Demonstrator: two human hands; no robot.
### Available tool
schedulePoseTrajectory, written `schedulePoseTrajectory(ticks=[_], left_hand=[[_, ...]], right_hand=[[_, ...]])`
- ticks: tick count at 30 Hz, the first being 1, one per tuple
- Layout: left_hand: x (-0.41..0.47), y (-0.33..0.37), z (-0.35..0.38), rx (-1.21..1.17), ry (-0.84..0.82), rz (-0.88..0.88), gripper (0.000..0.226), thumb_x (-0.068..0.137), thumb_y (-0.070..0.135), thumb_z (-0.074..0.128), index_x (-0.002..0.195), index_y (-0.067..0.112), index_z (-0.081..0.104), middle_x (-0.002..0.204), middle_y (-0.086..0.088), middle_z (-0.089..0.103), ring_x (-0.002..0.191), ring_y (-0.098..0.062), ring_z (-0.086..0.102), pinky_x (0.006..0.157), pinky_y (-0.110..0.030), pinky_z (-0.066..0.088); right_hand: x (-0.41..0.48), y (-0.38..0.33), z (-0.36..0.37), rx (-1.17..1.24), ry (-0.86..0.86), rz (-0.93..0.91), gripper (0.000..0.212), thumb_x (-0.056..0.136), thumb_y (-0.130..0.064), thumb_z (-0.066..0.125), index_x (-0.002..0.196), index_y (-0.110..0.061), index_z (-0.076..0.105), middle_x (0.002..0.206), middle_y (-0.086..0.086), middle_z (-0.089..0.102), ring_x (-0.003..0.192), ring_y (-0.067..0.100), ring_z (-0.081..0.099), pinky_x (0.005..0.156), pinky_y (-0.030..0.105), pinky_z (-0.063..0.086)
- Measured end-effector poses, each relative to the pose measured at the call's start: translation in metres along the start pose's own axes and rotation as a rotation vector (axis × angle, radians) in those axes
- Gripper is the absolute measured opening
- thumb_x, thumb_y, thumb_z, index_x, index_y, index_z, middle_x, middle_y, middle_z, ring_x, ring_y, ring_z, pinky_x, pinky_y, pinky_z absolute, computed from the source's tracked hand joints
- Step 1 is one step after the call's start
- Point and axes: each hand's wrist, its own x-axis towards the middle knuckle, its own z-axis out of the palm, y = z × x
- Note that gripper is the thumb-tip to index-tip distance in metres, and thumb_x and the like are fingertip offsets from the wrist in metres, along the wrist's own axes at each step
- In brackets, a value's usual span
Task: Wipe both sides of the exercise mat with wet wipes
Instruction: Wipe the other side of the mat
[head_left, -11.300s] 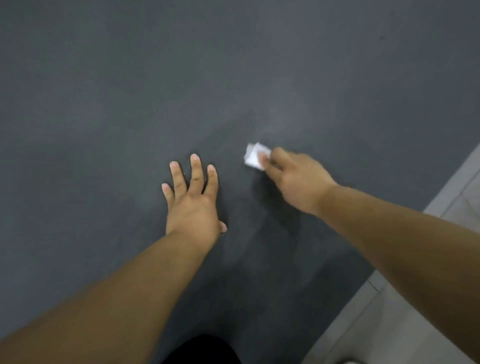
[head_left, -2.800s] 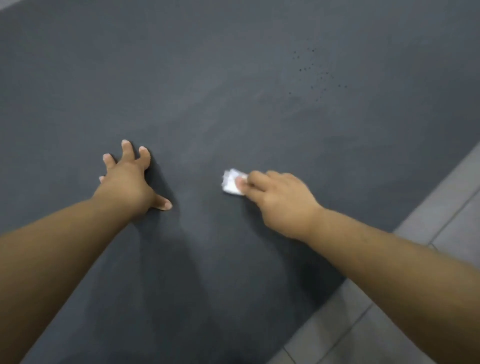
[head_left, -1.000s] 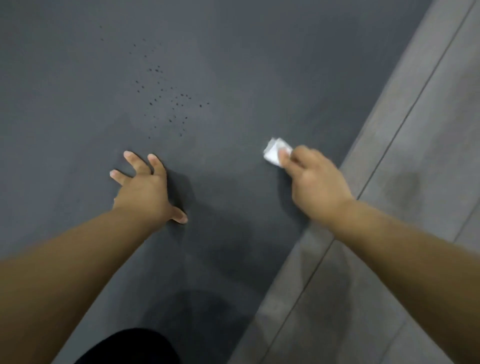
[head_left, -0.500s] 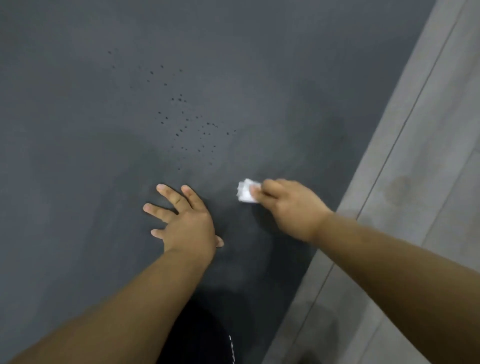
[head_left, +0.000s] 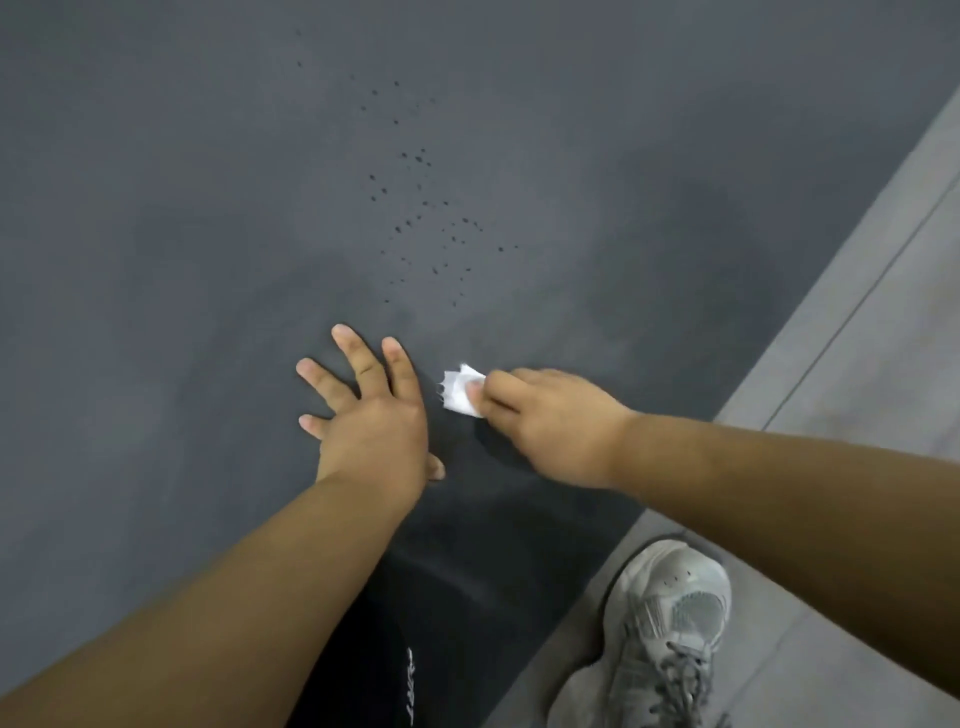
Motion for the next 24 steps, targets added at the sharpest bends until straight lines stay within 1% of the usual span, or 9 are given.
schedulePoseTrajectory(ticks=[3,7,10,13,15,17,19,22,24], left_hand=[[-0.002,-0.004,0.004,-0.032,0.048,0.024,0.118,0.080,0.055,0.063,0.142,0.007,-0.026,0.140,-0.029,-0.037,0.132,-0.060,-0.012,0.105,-0.054,0.033],[-0.002,-0.005,0.007,-0.057,0.065,0.004,0.119,0.078,0.053,0.066,0.143,0.013,-0.026,0.143,-0.024,-0.037,0.135,-0.056,-0.012,0.107,-0.052,0.031],[-0.004,-0.010,0.009,-0.068,0.088,0.012,0.120,0.076,0.056,0.066,0.144,0.019,-0.025,0.145,-0.016,-0.038,0.139,-0.048,-0.012,0.108,-0.046,0.032],[-0.008,-0.022,0.009,-0.133,0.131,0.047,0.110,0.077,0.055,0.066,0.147,0.030,-0.015,0.151,0.000,-0.033,0.144,-0.032,-0.010,0.100,-0.037,0.041],[-0.011,-0.038,0.005,-0.156,0.159,0.068,0.100,0.079,0.048,0.067,0.148,0.037,-0.004,0.153,0.011,-0.026,0.146,-0.020,0.000,0.096,-0.034,0.042],[-0.015,-0.057,0.001,-0.170,0.211,0.052,0.094,0.080,0.041,0.069,0.149,0.037,0.004,0.153,0.020,-0.019,0.144,-0.014,0.016,0.101,-0.033,0.039],[-0.017,-0.073,0.004,-0.135,0.305,-0.017,0.094,0.079,0.043,0.069,0.150,0.033,0.007,0.155,0.019,-0.015,0.143,-0.020,0.015,0.107,-0.036,0.035],[-0.013,-0.085,0.011,-0.184,0.293,-0.153,0.104,0.075,0.053,0.068,0.150,0.029,0.000,0.154,0.017,-0.018,0.142,-0.032,-0.013,0.108,-0.044,0.030],[-0.008,-0.085,0.013,-0.261,0.250,-0.183,0.106,0.074,0.053,0.070,0.150,0.028,0.000,0.153,0.017,-0.021,0.141,-0.033,-0.011,0.098,-0.044,0.041]], right_hand=[[0.000,0.042,-0.014,0.004,0.131,0.143,0.029,0.097,-0.020,0.037,0.107,-0.010,0.062,0.090,0.011,0.058,0.080,0.032,0.057,0.065,0.031,0.036],[0.001,0.118,-0.045,-0.138,0.413,0.616,0.039,0.086,-0.007,0.038,0.122,-0.003,0.054,0.106,0.020,0.048,0.076,0.037,0.048,0.065,0.036,0.039],[0.018,0.107,-0.049,-0.049,0.417,0.878,0.040,0.082,0.003,0.042,0.122,0.003,0.050,0.117,0.022,0.043,0.080,0.037,0.047,0.071,0.037,0.038],[0.036,0.047,-0.011,-0.050,0.505,0.576,0.046,0.078,-0.005,0.038,0.121,0.002,0.053,0.108,0.022,0.051,0.073,0.034,0.049,0.067,0.038,0.045],[0.037,0.003,0.015,-0.040,0.305,0.157,0.053,0.080,-0.024,0.025,0.118,-0.005,0.057,0.099,0.014,0.057,0.076,0.033,0.053,0.066,0.035,0.042],[0.035,-0.011,0.015,-0.100,0.130,-0.175,0.050,0.083,-0.025,0.025,0.105,-0.007,0.066,0.086,0.008,0.061,0.068,0.028,0.055,0.058,0.031,0.037],[0.037,0.014,-0.001,-0.203,0.198,-0.249,0.041,0.078,-0.016,0.035,0.095,-0.006,0.070,0.078,0.008,0.061,0.056,0.027,0.053,0.049,0.027,0.036],[0.045,0.074,-0.034,-0.170,0.408,0.269,0.039,0.077,-0.003,0.041,0.110,0.001,0.062,0.094,0.022,0.055,0.067,0.039,0.054,0.056,0.036,0.045],[0.049,0.097,-0.059,-0.063,0.436,0.744,0.044,0.082,0.001,0.042,0.125,-0.001,0.050,0.116,0.022,0.045,0.088,0.041,0.052,0.072,0.039,0.042]])
